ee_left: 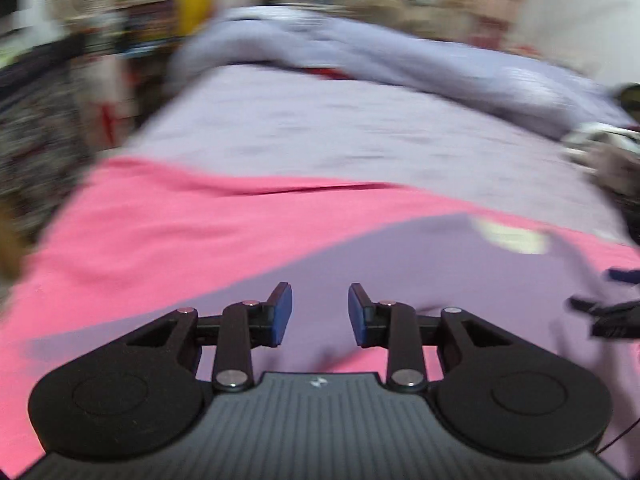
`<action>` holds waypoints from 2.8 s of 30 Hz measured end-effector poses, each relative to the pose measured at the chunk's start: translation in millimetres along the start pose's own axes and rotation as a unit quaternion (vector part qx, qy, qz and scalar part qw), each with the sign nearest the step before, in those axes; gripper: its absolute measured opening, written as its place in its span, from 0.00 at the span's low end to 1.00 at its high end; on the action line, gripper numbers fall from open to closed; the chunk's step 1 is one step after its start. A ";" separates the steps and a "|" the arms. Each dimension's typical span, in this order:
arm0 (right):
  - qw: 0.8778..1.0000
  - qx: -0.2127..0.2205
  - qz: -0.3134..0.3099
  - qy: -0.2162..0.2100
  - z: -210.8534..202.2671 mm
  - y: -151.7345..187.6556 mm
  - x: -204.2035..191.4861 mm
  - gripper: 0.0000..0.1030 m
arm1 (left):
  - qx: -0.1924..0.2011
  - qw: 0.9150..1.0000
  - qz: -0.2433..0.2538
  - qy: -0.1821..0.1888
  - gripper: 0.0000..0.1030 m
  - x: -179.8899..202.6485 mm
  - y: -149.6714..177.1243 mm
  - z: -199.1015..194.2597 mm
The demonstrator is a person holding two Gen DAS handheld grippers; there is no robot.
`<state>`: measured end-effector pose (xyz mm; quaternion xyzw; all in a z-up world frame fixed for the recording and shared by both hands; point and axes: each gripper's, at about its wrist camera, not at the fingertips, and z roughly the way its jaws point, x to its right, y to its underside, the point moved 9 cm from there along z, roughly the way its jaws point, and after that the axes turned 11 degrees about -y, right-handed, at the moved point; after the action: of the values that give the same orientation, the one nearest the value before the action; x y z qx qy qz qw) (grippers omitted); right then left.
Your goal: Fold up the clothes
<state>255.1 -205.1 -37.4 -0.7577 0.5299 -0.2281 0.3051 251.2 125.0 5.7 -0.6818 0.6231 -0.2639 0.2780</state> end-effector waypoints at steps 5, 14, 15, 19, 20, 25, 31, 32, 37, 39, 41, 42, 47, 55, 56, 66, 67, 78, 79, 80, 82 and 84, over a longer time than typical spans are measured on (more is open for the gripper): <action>0.996 -0.022 0.073 -0.037 -9.0 29.9 36.5 0.93 | -0.010 0.995 0.080 0.053 0.44 102.5 -1.4 53.6; 0.970 -0.047 0.135 0.197 -40.8 65.8 182.3 0.99 | -0.036 0.981 0.114 -0.152 0.64 63.3 4.4 85.6; 0.970 -0.032 0.138 0.198 -54.1 65.6 189.6 0.99 | -0.034 0.977 0.107 -0.178 0.61 55.7 -1.0 82.5; 0.945 0.019 0.225 0.236 -103.1 81.7 251.2 0.99 | 0.025 0.979 0.121 -0.163 0.57 90.0 -30.9 59.5; 0.936 0.022 0.238 0.257 -109.0 88.6 272.5 0.98 | 0.041 0.981 0.133 -0.135 0.58 111.6 -38.2 56.0; 0.925 -0.004 0.232 0.301 -107.0 111.4 347.8 0.82 | 0.067 0.974 0.211 0.046 0.59 249.6 -40.7 48.6; 0.940 -0.075 0.229 0.239 -55.5 130.5 348.8 0.29 | 0.023 0.956 0.258 0.141 0.61 370.4 -2.8 64.5; 0.942 -0.074 0.214 0.250 -56.1 129.2 345.1 0.19 | 0.016 0.954 0.266 0.140 0.61 378.0 5.7 68.7; 0.959 -0.050 0.181 0.214 -72.7 109.7 322.9 0.09 | -0.012 0.938 0.319 0.133 0.61 391.4 47.6 81.0; 0.961 -0.025 0.168 0.218 -91.7 98.9 317.0 0.09 | -0.021 0.937 0.320 0.135 0.61 391.1 56.3 82.7; 0.967 0.010 0.156 0.202 -117.4 85.0 303.3 0.09 | -0.027 0.941 0.308 0.139 0.64 386.8 59.3 85.1; 0.971 0.027 0.151 0.185 -129.5 78.2 293.8 0.09 | -0.027 0.943 0.298 0.143 0.64 384.0 58.8 85.6; 0.989 -0.026 0.113 -0.093 -148.5 77.7 177.7 0.10 | -0.039 0.959 0.246 0.135 0.64 356.4 47.2 88.2; 0.965 -0.160 0.146 -0.145 -119.9 136.1 122.5 0.54 | -0.055 0.970 0.212 0.110 0.64 309.1 32.1 94.5; 0.972 -0.139 0.143 -0.125 -120.5 127.9 125.9 0.66 | -0.055 0.970 0.211 0.107 0.64 307.3 32.7 94.3; 0.993 0.001 0.116 0.027 -38.8 27.3 129.6 0.85 | -0.056 0.974 0.201 0.092 0.64 294.4 36.5 89.0; 0.989 0.007 0.140 0.047 -24.7 18.5 139.9 0.85 | -0.057 0.973 0.204 0.091 0.64 293.4 37.3 88.8; 0.982 -0.086 0.151 0.069 14.5 15.0 208.9 0.10 | -0.048 0.968 0.229 0.092 0.71 292.0 45.7 88.5; 0.986 -0.067 0.123 0.095 3.1 8.5 216.4 0.10 | -0.047 0.968 0.229 0.093 0.71 291.5 45.8 88.6; 0.986 -0.050 0.098 0.123 -6.4 2.7 222.3 0.10 | -0.046 0.968 0.229 0.094 0.72 291.6 45.7 88.8; 0.982 -0.025 0.063 0.177 -21.5 -3.2 236.9 0.06 | -0.044 0.968 0.228 0.096 0.72 291.2 46.3 89.0; 0.977 -0.026 0.048 0.206 -27.6 0.8 258.4 0.06 | -0.043 0.967 0.229 0.098 0.74 291.0 47.3 89.6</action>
<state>322.6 -454.8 -12.6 -0.6763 0.6226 -0.3501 0.1801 305.8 -163.7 -87.1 -0.5031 0.7977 -0.2314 0.2387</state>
